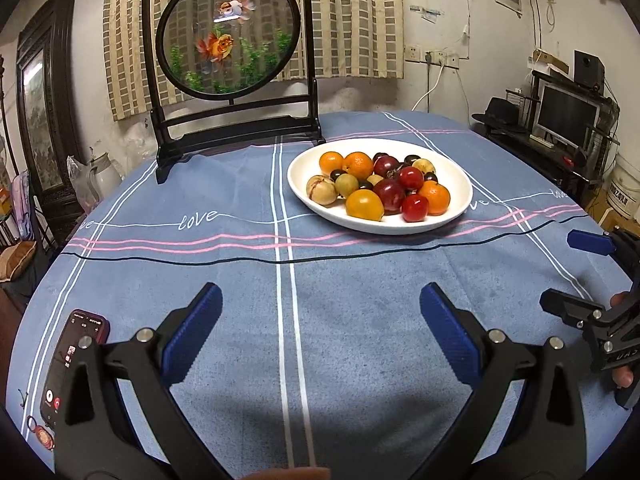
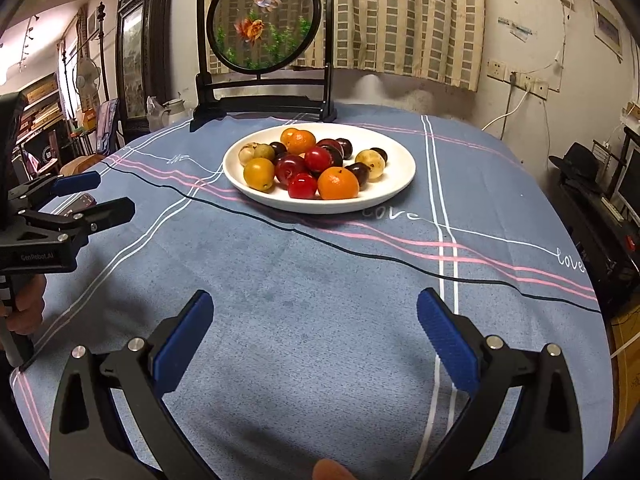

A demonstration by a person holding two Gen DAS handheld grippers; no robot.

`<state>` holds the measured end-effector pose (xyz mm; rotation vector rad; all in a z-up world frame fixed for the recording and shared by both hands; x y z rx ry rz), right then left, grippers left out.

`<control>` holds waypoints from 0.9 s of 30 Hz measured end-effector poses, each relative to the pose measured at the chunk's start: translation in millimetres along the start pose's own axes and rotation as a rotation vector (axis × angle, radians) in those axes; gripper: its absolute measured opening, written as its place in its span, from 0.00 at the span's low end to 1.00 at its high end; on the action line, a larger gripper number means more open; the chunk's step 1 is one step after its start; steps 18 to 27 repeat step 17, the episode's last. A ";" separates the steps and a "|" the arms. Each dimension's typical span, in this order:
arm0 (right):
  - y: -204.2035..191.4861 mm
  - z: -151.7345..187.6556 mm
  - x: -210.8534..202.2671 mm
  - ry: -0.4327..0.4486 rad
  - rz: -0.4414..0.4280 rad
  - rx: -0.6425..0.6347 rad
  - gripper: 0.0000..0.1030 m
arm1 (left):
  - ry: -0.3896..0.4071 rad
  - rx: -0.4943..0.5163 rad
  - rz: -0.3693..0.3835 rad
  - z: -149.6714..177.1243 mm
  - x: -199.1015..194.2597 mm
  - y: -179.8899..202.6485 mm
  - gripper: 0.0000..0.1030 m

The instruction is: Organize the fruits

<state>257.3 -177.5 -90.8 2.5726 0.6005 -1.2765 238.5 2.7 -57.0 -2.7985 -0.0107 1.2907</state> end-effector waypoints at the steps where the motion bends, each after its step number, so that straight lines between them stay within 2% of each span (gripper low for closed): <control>1: 1.0 0.2 0.1 0.000 0.000 0.004 0.99 | -0.001 0.001 0.001 0.1 0.1 0.4 0.98; 9: 2.0 1.8 2.3 -0.011 0.001 0.013 0.99 | 0.003 0.001 -0.019 1.9 1.3 -0.6 0.98; 27: 0.2 1.4 1.5 -0.007 0.006 0.006 0.99 | -0.011 -0.001 -0.013 3.5 4.2 -0.9 0.98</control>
Point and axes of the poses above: each gripper's, at about its wrist camera, not at the fingertips, and x roughly the way its jaws point, y to its right, z to its underside, the point moved 9 cm from there along x, roughly the way its jaws point, and after that the axes turned 14 degrees about -y, right-handed, at the moved point
